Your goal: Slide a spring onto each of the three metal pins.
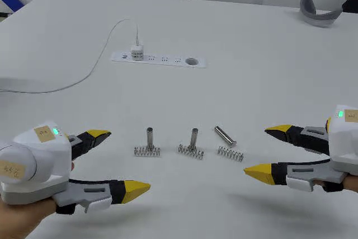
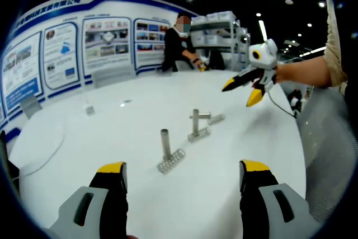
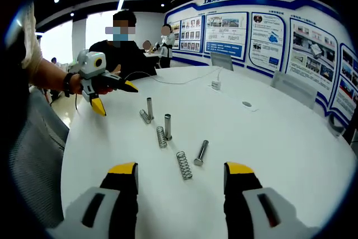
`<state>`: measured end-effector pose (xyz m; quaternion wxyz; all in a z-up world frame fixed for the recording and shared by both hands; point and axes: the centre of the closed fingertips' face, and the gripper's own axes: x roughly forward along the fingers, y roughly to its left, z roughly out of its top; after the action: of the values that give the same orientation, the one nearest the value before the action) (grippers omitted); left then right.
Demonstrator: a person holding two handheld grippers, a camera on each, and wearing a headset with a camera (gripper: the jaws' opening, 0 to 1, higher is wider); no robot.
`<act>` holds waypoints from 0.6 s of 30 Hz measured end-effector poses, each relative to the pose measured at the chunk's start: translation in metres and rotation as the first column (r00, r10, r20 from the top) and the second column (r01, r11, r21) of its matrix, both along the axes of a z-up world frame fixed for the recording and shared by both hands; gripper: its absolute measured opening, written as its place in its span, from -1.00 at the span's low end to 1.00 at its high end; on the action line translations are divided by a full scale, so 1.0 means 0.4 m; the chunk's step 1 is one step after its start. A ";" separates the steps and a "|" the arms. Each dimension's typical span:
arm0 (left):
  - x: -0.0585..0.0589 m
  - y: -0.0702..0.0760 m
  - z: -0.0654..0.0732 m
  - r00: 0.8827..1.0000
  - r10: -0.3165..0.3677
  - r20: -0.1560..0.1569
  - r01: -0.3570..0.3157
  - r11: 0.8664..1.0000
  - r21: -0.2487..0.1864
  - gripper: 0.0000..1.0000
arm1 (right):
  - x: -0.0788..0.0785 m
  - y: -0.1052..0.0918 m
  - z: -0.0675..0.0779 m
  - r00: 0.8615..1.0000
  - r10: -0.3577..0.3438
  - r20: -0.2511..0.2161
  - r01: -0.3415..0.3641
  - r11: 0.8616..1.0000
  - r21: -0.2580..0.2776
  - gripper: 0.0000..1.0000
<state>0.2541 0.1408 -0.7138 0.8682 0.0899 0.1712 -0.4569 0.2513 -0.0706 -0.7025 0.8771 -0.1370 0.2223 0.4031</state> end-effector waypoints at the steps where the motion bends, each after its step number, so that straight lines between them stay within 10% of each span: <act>1: 0.000 0.001 0.000 1.000 0.001 0.000 -0.001 1.000 0.000 0.68 | 0.001 -0.001 0.001 1.000 -0.002 0.000 0.002 1.000 -0.001 0.25; 18: -0.004 0.000 0.001 1.000 0.007 0.004 -0.007 1.000 0.000 0.68 | 0.038 -0.002 0.033 0.999 -0.032 0.003 0.032 0.999 -0.005 0.10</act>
<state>0.2526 0.1409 -0.7135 0.8702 0.0903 0.1695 -0.4537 0.2666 -0.0716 -0.6892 0.8834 -0.1360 0.2241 0.3883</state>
